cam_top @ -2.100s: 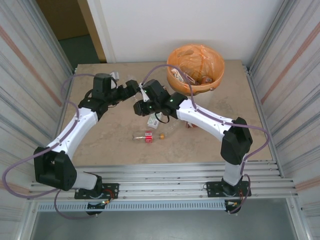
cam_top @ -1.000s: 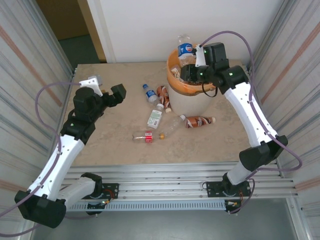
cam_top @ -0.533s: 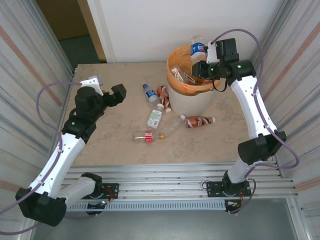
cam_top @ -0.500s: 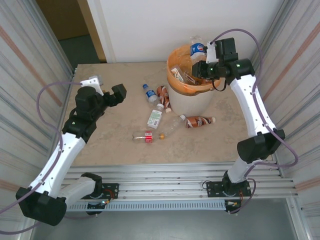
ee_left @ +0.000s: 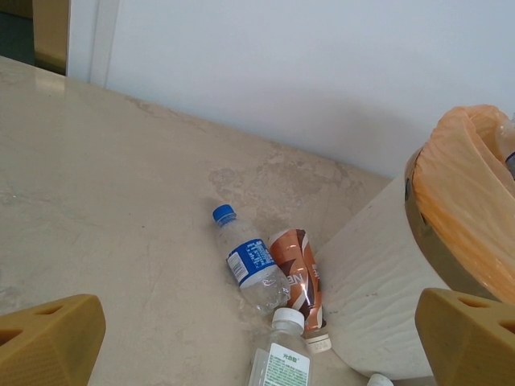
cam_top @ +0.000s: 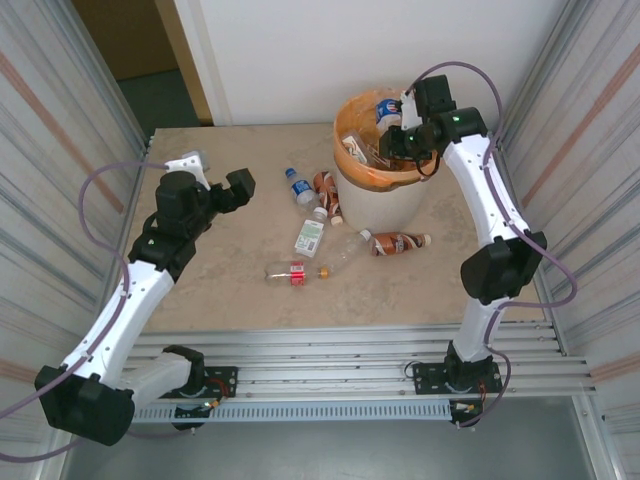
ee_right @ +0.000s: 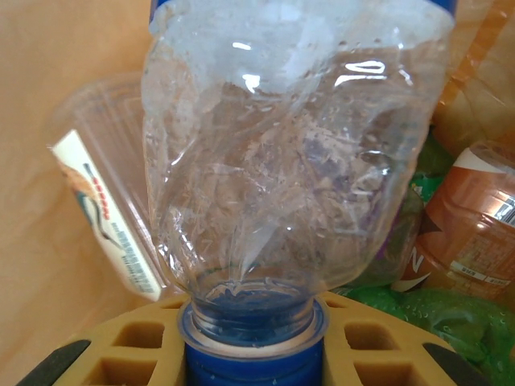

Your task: Put the plastic bottles in the bin

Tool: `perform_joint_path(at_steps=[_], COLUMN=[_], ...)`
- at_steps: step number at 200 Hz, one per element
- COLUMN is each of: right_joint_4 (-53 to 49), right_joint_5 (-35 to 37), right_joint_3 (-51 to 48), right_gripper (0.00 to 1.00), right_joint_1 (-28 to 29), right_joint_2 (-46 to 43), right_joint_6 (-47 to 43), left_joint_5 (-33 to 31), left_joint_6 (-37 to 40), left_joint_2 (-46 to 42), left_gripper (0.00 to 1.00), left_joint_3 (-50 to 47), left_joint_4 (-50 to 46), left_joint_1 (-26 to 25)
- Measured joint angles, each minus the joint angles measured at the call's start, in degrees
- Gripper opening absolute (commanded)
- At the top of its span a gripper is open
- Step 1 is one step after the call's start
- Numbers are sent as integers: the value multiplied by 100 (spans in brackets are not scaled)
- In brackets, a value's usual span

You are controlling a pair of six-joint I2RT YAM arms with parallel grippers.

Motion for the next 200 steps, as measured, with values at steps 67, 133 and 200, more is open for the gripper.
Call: perform_joint_path(at_steps=[67, 133, 200], right_joint_4=[-223, -466, -599], right_joint_5=[422, 719, 942], right_joint_3=[271, 481, 944], right_gripper=[19, 50, 67], right_joint_1=[79, 168, 190], right_joint_2=[409, 691, 699], right_joint_6=[-203, -361, -439], left_joint_5=[2, 7, 26], left_joint_6=[-2, -24, -28], left_joint_2=[188, 345, 461], left_gripper=[99, 99, 99], left_joint_3=[2, 50, 111], left_joint_4=[0, 0, -20], left_joint_1=[0, 0, 0])
